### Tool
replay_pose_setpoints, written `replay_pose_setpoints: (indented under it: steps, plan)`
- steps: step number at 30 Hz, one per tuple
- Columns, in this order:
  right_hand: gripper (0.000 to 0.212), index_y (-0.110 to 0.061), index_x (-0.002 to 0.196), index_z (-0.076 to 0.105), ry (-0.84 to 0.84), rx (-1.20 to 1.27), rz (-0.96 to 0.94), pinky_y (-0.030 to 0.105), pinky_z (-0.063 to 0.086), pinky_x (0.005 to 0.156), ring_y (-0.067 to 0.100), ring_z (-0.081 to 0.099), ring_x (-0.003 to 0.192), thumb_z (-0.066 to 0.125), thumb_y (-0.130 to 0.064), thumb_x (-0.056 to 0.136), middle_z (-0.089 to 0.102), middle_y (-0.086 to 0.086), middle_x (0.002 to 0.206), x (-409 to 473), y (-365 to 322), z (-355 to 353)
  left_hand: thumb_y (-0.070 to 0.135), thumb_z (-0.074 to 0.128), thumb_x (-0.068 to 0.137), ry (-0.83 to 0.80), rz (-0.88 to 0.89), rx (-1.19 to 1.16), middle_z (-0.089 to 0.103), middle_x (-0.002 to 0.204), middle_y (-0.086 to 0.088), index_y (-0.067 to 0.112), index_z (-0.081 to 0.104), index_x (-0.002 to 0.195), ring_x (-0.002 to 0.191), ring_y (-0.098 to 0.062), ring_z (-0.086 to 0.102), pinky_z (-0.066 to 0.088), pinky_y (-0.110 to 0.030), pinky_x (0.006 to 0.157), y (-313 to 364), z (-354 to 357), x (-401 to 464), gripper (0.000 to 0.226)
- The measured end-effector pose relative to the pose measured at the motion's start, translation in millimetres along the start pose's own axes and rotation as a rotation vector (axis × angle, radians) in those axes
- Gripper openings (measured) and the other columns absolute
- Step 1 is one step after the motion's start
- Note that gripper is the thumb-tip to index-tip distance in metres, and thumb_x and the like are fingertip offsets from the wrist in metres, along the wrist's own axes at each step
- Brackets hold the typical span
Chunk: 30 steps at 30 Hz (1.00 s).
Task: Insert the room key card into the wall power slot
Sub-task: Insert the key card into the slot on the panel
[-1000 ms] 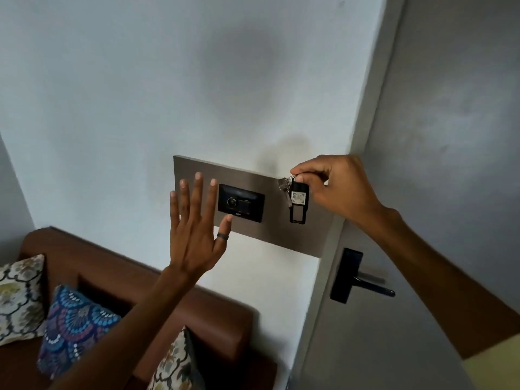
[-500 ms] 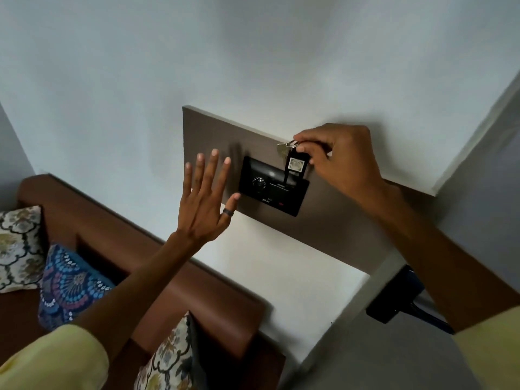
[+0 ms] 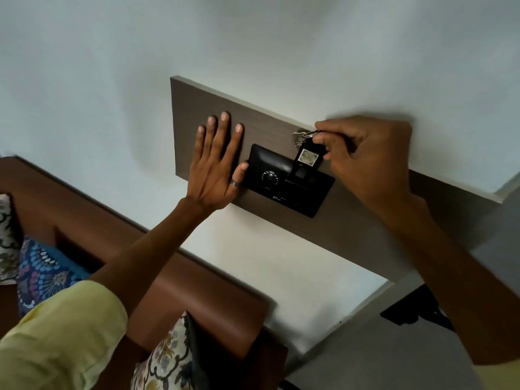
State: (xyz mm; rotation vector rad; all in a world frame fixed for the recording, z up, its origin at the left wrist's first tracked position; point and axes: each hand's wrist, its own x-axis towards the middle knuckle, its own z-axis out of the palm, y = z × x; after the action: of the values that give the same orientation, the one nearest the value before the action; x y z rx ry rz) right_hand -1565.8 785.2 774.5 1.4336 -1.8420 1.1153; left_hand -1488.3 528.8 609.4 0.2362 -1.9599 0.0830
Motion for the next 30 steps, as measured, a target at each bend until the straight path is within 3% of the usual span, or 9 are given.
replay_pose_setpoints:
  steps: [3, 6, 10, 13, 17, 19, 22, 27, 30]
  plan:
    - [0.014, -0.01, 0.101, 0.079, -0.006, -0.028, 0.004, 0.035, 0.063, 0.069, 0.012, 0.074, 0.07, 0.071, -0.015, 0.09, 0.079, 0.003, 0.09, -5.0, -1.5, 4.2, 0.044, 0.025, 0.115, 0.021, 0.014, -0.001, 0.025, 0.17, -0.034, 0.003, 0.024, 0.168, 0.161, -0.051, 0.019, 0.013, -0.062, 0.133, -5.5, 7.9, -2.7, 0.067]
    - [0.015, -0.009, 0.101, 0.079, -0.004, -0.035, 0.012, 0.033, 0.063, 0.07, 0.012, 0.073, 0.071, 0.071, -0.015, 0.09, 0.079, 0.004, 0.091, -4.9, -3.8, 3.9, 0.044, 0.026, 0.114, 0.053, 0.028, -0.002, 0.024, 0.171, -0.031, 0.004, 0.022, 0.168, 0.165, -0.037, 0.006, 0.014, -0.064, 0.132, -9.7, 12.3, -2.0, 0.067]
    - [0.015, -0.007, 0.102, 0.078, -0.026, -0.023, 0.037, 0.037, 0.064, 0.071, 0.011, 0.073, 0.071, 0.069, -0.011, 0.091, 0.078, 0.002, 0.09, -4.9, -6.9, 1.1, 0.046, 0.026, 0.114, 0.076, 0.061, -0.002, 0.003, 0.176, -0.011, 0.009, 0.014, 0.171, 0.167, -0.027, -0.011, 0.012, -0.064, 0.131, -12.9, 12.2, -1.1, 0.069]
    - [0.016, -0.008, 0.102, 0.079, -0.029, -0.013, 0.077, 0.04, 0.065, 0.072, 0.007, 0.073, 0.073, 0.068, -0.008, 0.09, 0.077, -0.001, 0.09, -6.8, -9.3, 0.2, 0.048, 0.025, 0.114, 0.066, 0.049, -0.005, -0.007, 0.179, -0.005, 0.006, 0.024, 0.166, 0.166, -0.024, -0.015, 0.015, -0.067, 0.129, -14.4, 10.0, 0.4, 0.067]
    - [0.016, -0.008, 0.101, 0.079, -0.023, -0.015, 0.084, 0.036, 0.064, 0.071, 0.008, 0.073, 0.071, 0.067, -0.007, 0.09, 0.075, -0.003, 0.088, -7.7, -13.7, 2.2, 0.048, 0.026, 0.114, 0.056, 0.014, -0.012, 0.029, 0.169, -0.03, 0.005, 0.029, 0.164, 0.166, -0.024, -0.014, 0.019, -0.072, 0.126, -13.5, 9.7, -0.2, 0.066]
    - [0.016, -0.008, 0.101, 0.079, -0.057, -0.023, 0.083, 0.031, 0.062, 0.072, 0.011, 0.072, 0.07, 0.067, -0.007, 0.09, 0.076, -0.001, 0.087, -7.8, -15.3, 5.6, 0.048, 0.025, 0.114, 0.058, 0.017, -0.018, 0.024, 0.17, -0.025, 0.006, 0.028, 0.165, 0.166, -0.023, -0.015, 0.019, -0.072, 0.126, -13.0, 9.5, -0.4, 0.066]
    - [0.016, -0.006, 0.101, 0.079, -0.122, -0.09, 0.074, 0.035, 0.061, 0.075, 0.013, 0.069, 0.071, 0.067, -0.005, 0.091, 0.079, 0.01, 0.091, -13.2, -15.6, 10.4, 0.048, 0.025, 0.114, 0.062, 0.029, -0.013, 0.007, 0.174, -0.013, 0.006, 0.027, 0.166, 0.166, -0.025, -0.013, 0.017, -0.069, 0.128, -12.5, 9.2, -0.6, 0.067]
    - [0.015, -0.004, 0.103, 0.079, -0.091, -0.132, 0.02, 0.024, 0.053, 0.078, 0.013, 0.068, 0.078, 0.069, -0.004, 0.091, 0.079, 0.012, 0.092, -15.7, -14.7, 10.8, 0.045, 0.031, 0.113, 0.048, 0.009, -0.015, 0.031, 0.169, -0.032, 0.007, 0.028, 0.166, 0.166, -0.024, -0.013, 0.018, -0.069, 0.128, -12.8, 6.2, -1.6, 0.066]
    - [0.016, -0.005, 0.105, 0.078, -0.116, -0.182, -0.011, 0.022, 0.051, 0.08, 0.017, 0.071, 0.082, 0.067, -0.006, 0.094, 0.078, 0.011, 0.094, -16.9, -17.6, 11.1, 0.048, 0.028, 0.114, 0.034, 0.002, -0.025, 0.032, 0.168, -0.033, 0.006, 0.029, 0.166, 0.166, -0.023, -0.014, 0.018, -0.069, 0.128, -11.6, 3.7, -0.9, 0.067]
